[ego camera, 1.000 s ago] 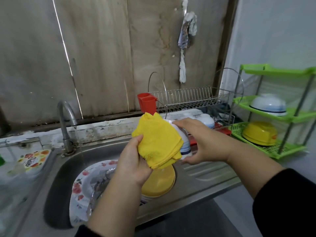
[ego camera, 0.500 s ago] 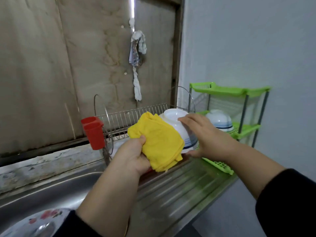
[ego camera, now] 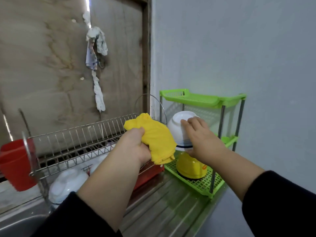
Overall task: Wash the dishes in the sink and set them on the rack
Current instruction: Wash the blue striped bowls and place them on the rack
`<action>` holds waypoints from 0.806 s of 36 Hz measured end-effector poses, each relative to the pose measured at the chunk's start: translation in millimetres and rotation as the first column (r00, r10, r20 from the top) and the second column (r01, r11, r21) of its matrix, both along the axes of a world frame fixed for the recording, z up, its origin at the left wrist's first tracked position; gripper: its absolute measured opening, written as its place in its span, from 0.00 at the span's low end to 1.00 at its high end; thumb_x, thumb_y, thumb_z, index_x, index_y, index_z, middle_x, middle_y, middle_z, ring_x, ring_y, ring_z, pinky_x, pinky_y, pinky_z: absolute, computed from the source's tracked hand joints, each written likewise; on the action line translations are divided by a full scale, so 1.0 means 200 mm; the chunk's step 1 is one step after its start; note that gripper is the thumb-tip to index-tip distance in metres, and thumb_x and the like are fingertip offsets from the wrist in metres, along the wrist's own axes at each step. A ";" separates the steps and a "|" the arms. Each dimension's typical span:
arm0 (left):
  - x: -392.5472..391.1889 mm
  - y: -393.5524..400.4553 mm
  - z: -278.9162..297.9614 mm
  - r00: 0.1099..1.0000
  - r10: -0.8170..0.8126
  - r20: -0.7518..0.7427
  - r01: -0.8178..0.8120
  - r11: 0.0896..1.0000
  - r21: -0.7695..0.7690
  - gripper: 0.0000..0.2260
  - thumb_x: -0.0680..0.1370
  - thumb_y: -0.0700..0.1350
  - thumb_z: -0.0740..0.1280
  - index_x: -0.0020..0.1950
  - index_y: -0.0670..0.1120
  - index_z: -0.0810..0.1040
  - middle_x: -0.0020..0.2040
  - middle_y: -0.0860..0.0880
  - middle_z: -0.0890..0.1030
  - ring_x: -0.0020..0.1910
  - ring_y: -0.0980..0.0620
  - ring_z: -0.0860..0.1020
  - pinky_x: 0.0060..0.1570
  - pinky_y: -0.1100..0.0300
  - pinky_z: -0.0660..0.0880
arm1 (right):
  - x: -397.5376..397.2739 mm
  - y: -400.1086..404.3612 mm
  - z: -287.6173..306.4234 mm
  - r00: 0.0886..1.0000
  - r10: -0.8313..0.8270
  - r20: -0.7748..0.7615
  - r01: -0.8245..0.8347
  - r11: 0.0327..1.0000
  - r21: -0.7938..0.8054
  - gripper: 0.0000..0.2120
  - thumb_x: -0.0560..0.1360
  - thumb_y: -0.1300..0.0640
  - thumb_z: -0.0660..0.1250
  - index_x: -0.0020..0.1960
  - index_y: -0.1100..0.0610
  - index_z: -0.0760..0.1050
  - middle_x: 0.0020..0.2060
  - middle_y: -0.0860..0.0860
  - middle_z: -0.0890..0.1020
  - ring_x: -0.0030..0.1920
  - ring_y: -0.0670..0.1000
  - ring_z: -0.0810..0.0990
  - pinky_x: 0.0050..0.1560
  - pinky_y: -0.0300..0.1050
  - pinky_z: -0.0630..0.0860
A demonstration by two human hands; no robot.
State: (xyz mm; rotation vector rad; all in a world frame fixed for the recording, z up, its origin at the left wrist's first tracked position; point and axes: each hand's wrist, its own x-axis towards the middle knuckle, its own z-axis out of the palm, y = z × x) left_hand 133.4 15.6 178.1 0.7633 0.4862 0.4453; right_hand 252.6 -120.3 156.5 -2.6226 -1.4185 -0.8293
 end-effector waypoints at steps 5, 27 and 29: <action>0.17 0.04 0.01 1.000 -0.015 -0.025 0.016 1.000 0.006 0.17 0.83 0.43 0.54 0.71 0.40 0.66 0.69 0.40 0.72 0.67 0.42 0.71 0.54 0.46 0.67 | 0.15 0.08 -0.04 0.992 -0.122 0.016 0.121 0.993 0.014 0.40 0.73 0.57 0.69 0.76 0.60 0.48 0.70 0.57 0.59 0.73 0.59 0.52 0.71 0.49 0.56; 0.44 0.09 -0.16 0.997 0.002 0.081 0.008 0.991 -0.131 0.17 0.83 0.43 0.56 0.71 0.40 0.68 0.68 0.40 0.73 0.66 0.40 0.72 0.59 0.44 0.67 | 0.47 0.30 -0.07 0.908 -0.296 -0.297 0.334 0.939 0.086 0.39 0.72 0.59 0.68 0.75 0.62 0.49 0.72 0.60 0.56 0.73 0.60 0.53 0.71 0.50 0.58; 0.44 0.07 -0.17 0.998 -0.007 0.061 0.016 0.990 -0.138 0.17 0.83 0.44 0.56 0.71 0.39 0.67 0.68 0.39 0.72 0.66 0.40 0.71 0.56 0.44 0.66 | 0.48 0.31 -0.08 0.902 -0.301 -0.311 0.338 0.939 0.070 0.38 0.72 0.60 0.68 0.75 0.62 0.49 0.71 0.60 0.56 0.73 0.61 0.53 0.70 0.51 0.59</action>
